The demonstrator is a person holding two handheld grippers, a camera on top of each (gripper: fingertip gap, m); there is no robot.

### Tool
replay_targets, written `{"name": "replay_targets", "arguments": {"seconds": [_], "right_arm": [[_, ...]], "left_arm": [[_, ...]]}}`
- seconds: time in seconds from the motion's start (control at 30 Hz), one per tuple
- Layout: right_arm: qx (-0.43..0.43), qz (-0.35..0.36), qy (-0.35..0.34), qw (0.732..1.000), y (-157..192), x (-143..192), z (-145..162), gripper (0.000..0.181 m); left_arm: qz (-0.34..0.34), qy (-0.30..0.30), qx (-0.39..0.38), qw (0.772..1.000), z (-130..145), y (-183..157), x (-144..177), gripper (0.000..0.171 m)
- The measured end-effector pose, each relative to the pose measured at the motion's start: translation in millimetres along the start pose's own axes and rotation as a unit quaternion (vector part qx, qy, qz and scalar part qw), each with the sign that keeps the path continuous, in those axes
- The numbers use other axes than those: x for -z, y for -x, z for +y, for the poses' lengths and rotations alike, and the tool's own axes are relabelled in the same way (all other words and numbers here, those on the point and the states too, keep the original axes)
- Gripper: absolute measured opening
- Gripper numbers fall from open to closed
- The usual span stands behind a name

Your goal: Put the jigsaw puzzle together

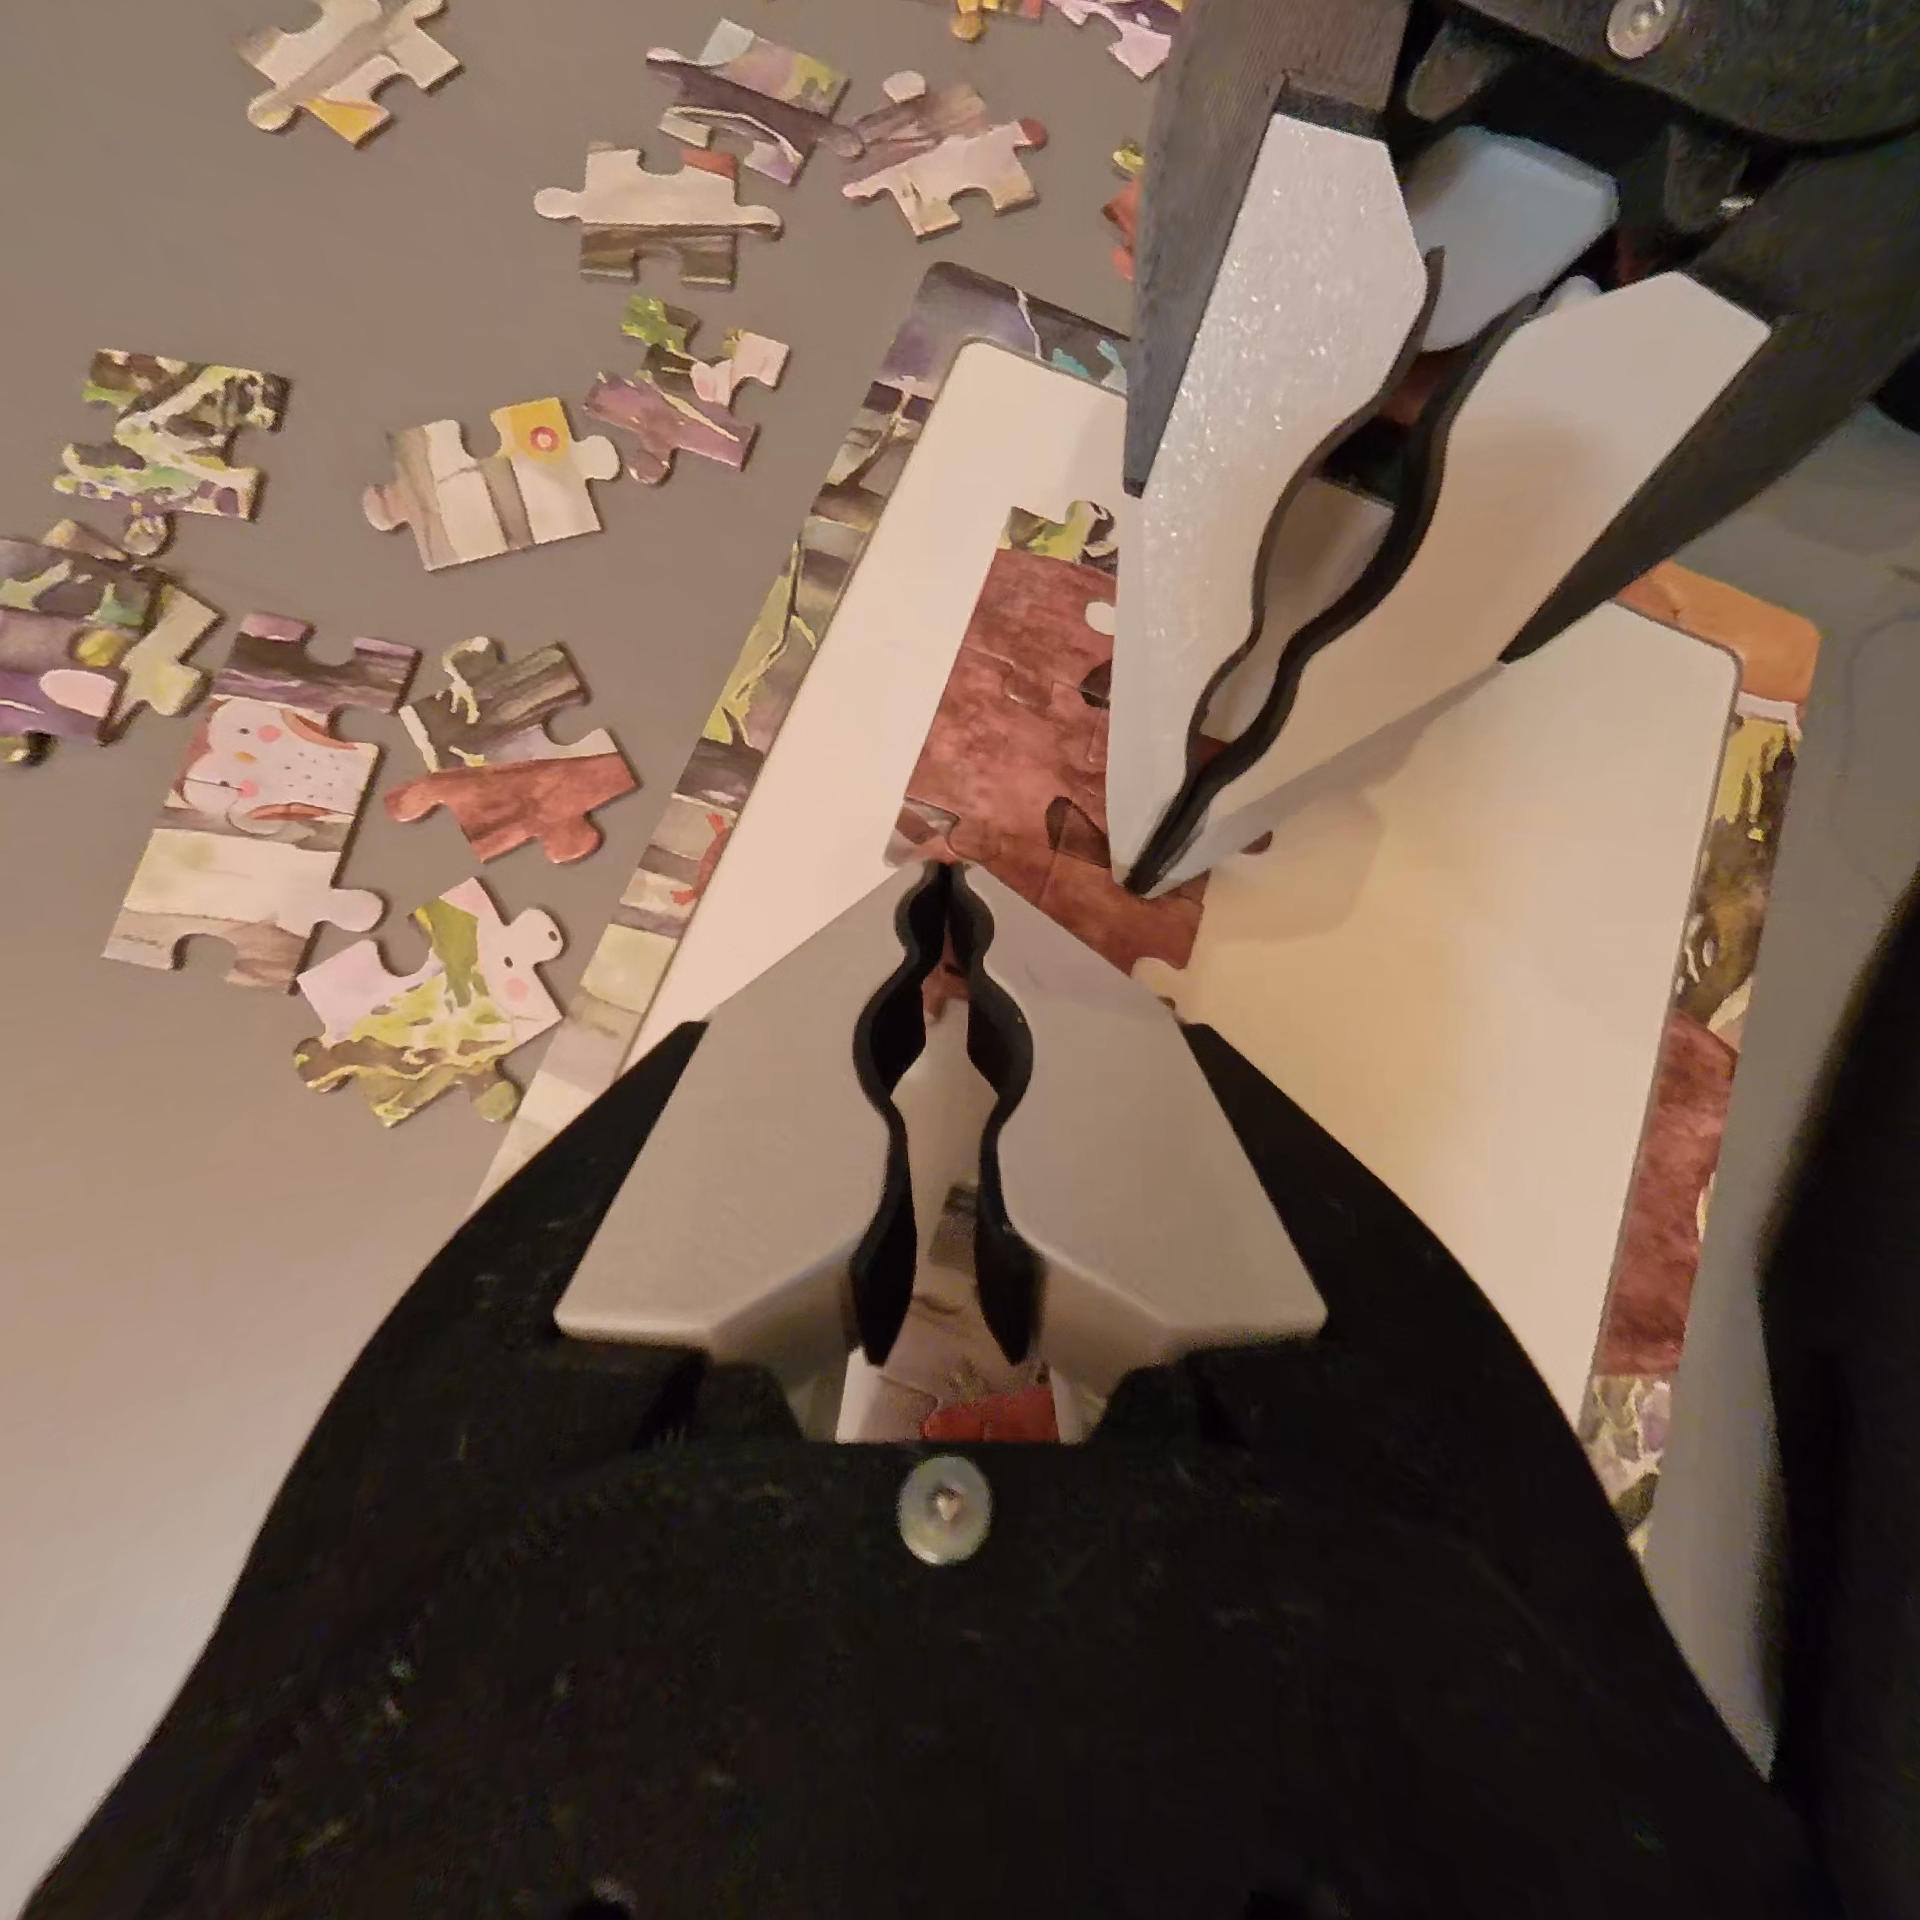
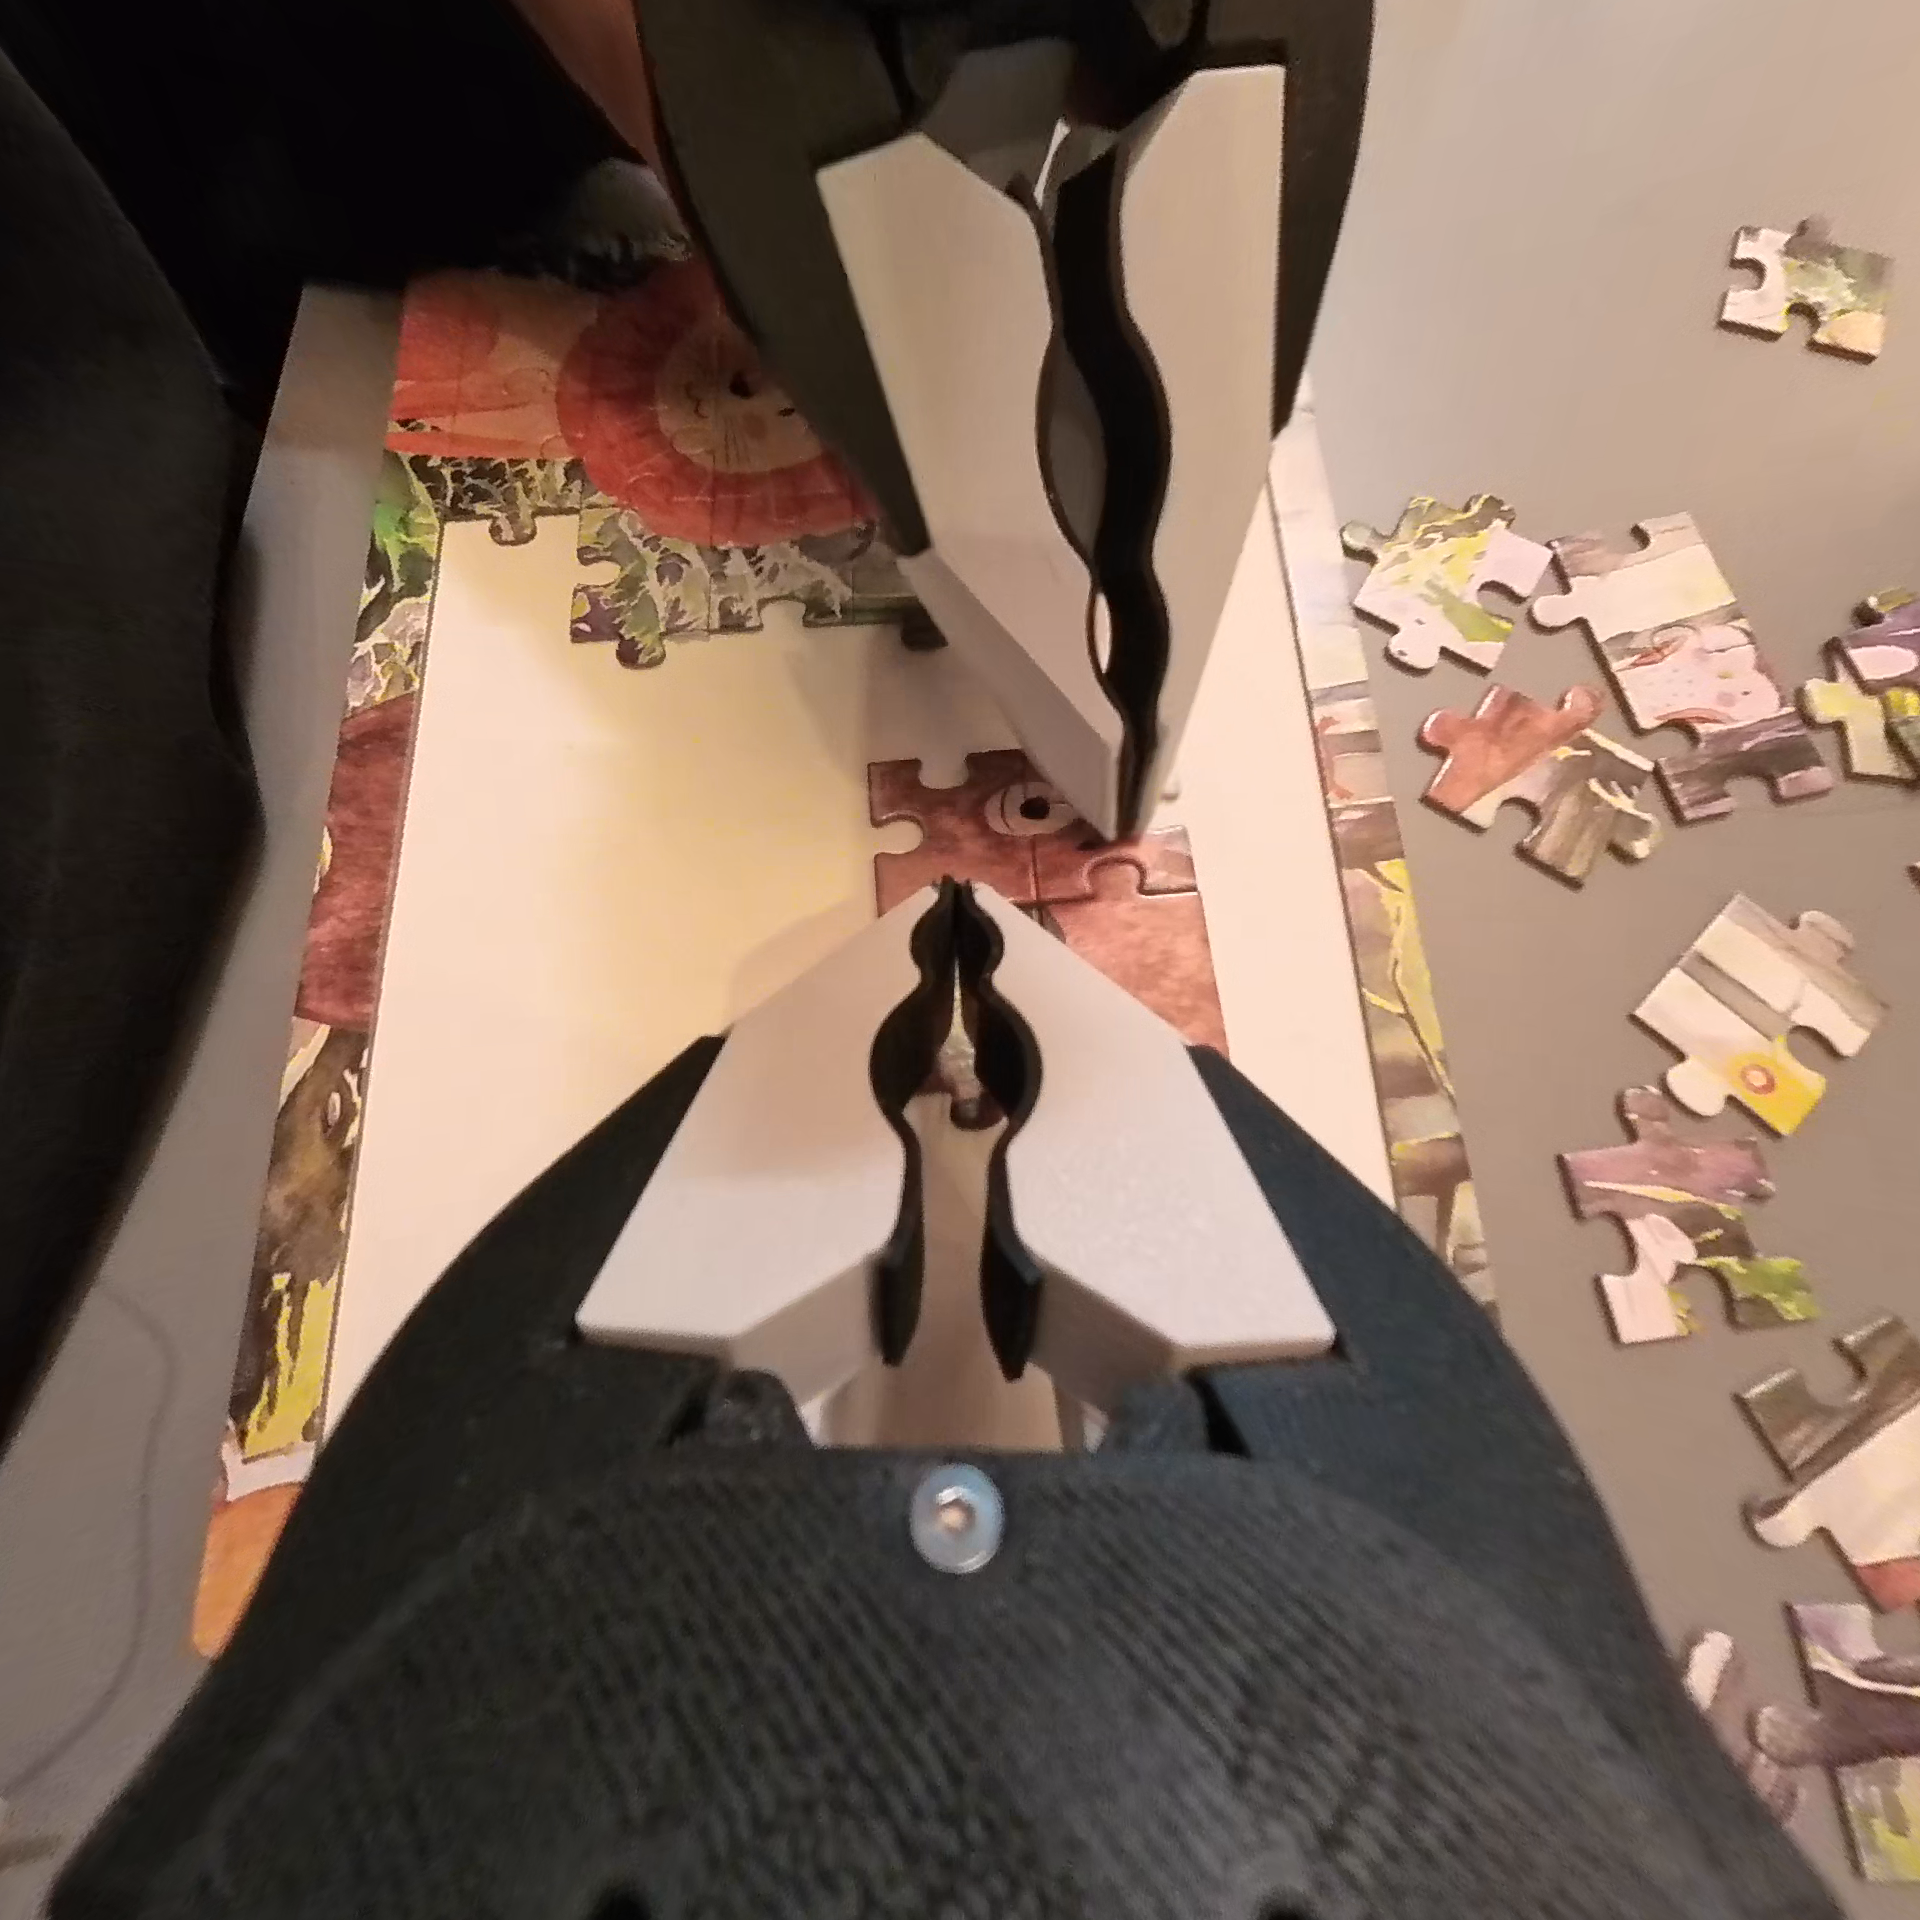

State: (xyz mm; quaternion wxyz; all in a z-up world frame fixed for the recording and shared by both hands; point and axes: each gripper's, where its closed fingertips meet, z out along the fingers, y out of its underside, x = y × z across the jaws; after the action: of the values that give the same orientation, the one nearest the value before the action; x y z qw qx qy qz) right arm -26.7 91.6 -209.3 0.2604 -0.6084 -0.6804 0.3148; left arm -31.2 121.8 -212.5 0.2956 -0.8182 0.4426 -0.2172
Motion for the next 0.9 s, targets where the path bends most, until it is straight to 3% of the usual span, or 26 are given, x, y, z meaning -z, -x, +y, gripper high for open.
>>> {"name": "replay_targets", "arguments": {"seconds": [0.47,0.63,0.9], "right_arm": [[-0.022,0.079,0.005,0.997,-28,1,1,0.000],[-0.030,0.055,0.000,0.998,-23,0,0,0.000],[-0.042,0.107,-0.002,0.993,-39,-4,-4,0.000]], "left_arm": [[0.011,-0.003,0.008,1.000,1,-1,0,0.000],[0.014,-0.007,0.014,1.000,1,-1,0,0.000],[0.015,-0.008,0.013,1.000,1,-1,0,0.000]]}}
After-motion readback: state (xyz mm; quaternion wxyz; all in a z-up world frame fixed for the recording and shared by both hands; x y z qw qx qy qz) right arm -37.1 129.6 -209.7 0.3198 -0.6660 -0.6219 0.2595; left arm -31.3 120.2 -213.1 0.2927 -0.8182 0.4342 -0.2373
